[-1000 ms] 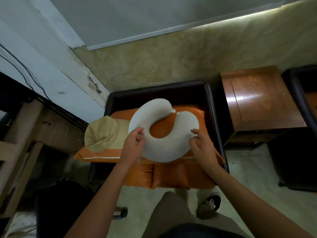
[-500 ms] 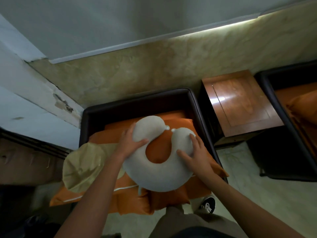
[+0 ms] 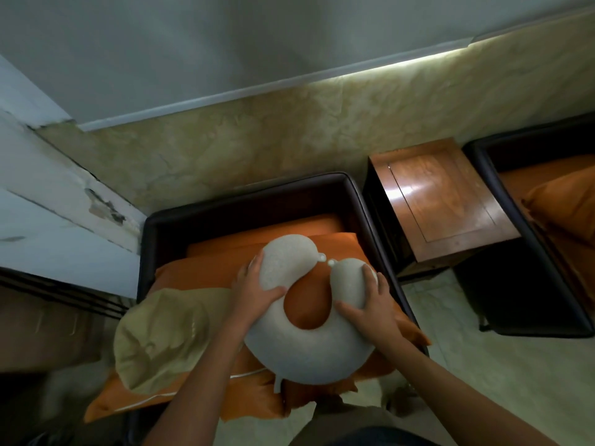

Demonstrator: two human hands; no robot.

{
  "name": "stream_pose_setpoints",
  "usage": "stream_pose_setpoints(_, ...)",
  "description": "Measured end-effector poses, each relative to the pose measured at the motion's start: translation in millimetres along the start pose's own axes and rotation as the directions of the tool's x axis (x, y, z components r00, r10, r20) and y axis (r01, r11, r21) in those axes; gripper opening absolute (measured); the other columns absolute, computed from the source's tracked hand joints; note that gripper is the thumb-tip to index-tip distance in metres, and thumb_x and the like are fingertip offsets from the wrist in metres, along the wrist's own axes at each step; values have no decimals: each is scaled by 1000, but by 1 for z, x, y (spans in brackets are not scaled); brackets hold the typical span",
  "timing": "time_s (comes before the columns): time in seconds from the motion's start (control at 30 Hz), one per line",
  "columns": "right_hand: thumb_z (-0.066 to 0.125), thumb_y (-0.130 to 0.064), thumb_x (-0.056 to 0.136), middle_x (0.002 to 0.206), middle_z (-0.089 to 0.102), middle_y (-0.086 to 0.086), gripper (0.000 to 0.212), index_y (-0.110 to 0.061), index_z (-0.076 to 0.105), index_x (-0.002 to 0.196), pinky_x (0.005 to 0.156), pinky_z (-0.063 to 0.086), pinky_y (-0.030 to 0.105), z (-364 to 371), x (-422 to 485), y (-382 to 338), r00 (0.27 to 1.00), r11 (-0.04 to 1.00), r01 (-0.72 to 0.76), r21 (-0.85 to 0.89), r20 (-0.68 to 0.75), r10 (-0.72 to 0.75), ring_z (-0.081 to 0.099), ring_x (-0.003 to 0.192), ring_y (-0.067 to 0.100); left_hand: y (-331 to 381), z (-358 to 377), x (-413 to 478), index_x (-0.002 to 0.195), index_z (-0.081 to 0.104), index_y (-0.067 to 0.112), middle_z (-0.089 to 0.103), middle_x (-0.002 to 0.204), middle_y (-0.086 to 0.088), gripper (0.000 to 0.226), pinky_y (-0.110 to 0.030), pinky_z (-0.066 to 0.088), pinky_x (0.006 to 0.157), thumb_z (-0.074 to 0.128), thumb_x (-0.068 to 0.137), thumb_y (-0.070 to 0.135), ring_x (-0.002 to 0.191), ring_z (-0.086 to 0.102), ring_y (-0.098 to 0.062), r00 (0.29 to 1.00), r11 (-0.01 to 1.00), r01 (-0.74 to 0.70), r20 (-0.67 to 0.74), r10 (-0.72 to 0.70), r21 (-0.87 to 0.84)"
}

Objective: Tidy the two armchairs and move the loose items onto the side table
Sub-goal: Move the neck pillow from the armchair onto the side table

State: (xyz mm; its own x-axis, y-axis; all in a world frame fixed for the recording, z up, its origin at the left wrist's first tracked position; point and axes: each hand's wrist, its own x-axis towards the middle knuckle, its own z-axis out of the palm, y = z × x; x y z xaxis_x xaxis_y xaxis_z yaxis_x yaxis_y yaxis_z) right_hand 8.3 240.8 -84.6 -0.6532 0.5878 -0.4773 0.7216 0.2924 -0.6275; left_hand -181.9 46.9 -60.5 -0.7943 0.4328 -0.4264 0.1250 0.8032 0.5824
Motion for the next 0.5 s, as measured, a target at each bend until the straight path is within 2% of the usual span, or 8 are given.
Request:
stream_pose_setpoints(0.2, 69, -53, 77, 163, 4, 0, 102, -45, 4, 154, 111, 35, 58, -24, 5, 10, 998, 997, 66, 36, 21, -67, 19, 144, 38, 24, 10, -19, 155, 9, 48, 27, 159, 1, 100, -54, 44, 106, 74, 78, 54, 141, 35, -27, 999, 999, 12, -38, -10, 41)
stream_pose_setpoints(0.33, 67, -56, 72, 163, 5, -2, 103, -46, 6, 154, 108, 39, 57, -63, 10, 39, 990, 987, 137, 82, 28, -139, 20, 144, 37, 61, 36, -38, 156, 10, 45, 28, 159, -2, 99, -52, 43, 107, 75, 81, 49, 141, 35, -28, 996, 998, 13, -89, -7, 65)
stream_pose_setpoints(0.5, 69, -53, 72, 164, 3, -4, 103, -45, 9, 155, 109, 37, 53, -136, 20, 91, 981, 977, 182, 107, 48, -188, 18, 145, 36, 128, 90, -66, 154, 6, 50, 26, 158, 0, 101, -54, 44, 106, 75, 81, 49, 141, 35, -26, 991, 999, 14, -133, -9, 35)
